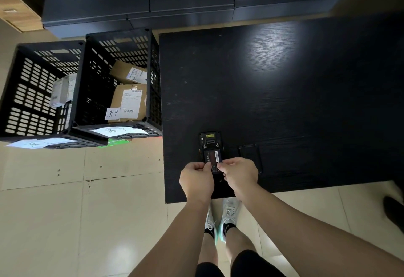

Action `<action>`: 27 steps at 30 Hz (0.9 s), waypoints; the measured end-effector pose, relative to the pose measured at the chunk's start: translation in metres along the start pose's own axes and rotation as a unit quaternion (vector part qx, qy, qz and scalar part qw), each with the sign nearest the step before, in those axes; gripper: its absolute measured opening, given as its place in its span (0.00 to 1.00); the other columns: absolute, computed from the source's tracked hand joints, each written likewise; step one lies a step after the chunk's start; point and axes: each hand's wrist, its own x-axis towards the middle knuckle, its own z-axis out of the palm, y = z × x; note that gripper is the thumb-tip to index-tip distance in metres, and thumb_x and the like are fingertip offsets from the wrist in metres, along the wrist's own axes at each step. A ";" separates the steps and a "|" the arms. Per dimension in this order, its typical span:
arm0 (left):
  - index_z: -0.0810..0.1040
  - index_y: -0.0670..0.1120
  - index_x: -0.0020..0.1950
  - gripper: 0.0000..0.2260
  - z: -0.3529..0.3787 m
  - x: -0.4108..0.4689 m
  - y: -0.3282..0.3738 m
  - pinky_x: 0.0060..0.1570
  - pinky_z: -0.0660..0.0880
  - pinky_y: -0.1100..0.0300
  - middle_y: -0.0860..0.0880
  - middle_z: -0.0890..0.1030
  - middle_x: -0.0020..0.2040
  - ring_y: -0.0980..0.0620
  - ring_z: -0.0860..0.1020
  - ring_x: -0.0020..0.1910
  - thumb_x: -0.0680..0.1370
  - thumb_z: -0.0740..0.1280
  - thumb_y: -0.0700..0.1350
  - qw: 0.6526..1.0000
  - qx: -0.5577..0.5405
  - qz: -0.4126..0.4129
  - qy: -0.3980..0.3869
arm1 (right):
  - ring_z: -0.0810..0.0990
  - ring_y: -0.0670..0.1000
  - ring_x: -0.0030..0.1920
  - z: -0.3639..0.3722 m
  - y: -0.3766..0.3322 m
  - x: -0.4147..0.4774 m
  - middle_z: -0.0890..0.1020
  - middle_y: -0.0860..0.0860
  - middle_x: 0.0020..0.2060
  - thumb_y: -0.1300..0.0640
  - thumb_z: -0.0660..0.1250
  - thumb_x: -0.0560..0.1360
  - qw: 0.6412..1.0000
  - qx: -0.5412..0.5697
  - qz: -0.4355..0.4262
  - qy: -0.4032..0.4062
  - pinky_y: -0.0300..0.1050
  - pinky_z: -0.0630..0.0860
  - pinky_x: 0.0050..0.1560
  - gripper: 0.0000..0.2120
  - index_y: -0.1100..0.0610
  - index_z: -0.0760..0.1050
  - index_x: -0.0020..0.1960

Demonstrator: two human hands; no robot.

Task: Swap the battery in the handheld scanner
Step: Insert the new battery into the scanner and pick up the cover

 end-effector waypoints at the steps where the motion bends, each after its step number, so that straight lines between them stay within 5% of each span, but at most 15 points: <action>1: 0.82 0.48 0.42 0.05 0.000 0.001 -0.001 0.45 0.83 0.48 0.50 0.85 0.36 0.50 0.84 0.38 0.74 0.73 0.48 1.000 0.000 0.002 0.002 | 0.86 0.53 0.40 0.000 0.000 0.000 0.87 0.52 0.39 0.55 0.79 0.69 1.000 0.005 0.002 0.003 0.53 0.84 0.48 0.05 0.53 0.85 0.44; 27: 0.84 0.47 0.42 0.03 -0.001 0.003 0.002 0.46 0.83 0.48 0.49 0.85 0.36 0.49 0.84 0.38 0.74 0.73 0.45 1.000 0.012 0.010 0.007 | 0.86 0.52 0.40 -0.001 0.001 0.002 0.86 0.49 0.38 0.55 0.79 0.69 1.000 0.009 -0.013 0.002 0.50 0.84 0.47 0.07 0.49 0.82 0.37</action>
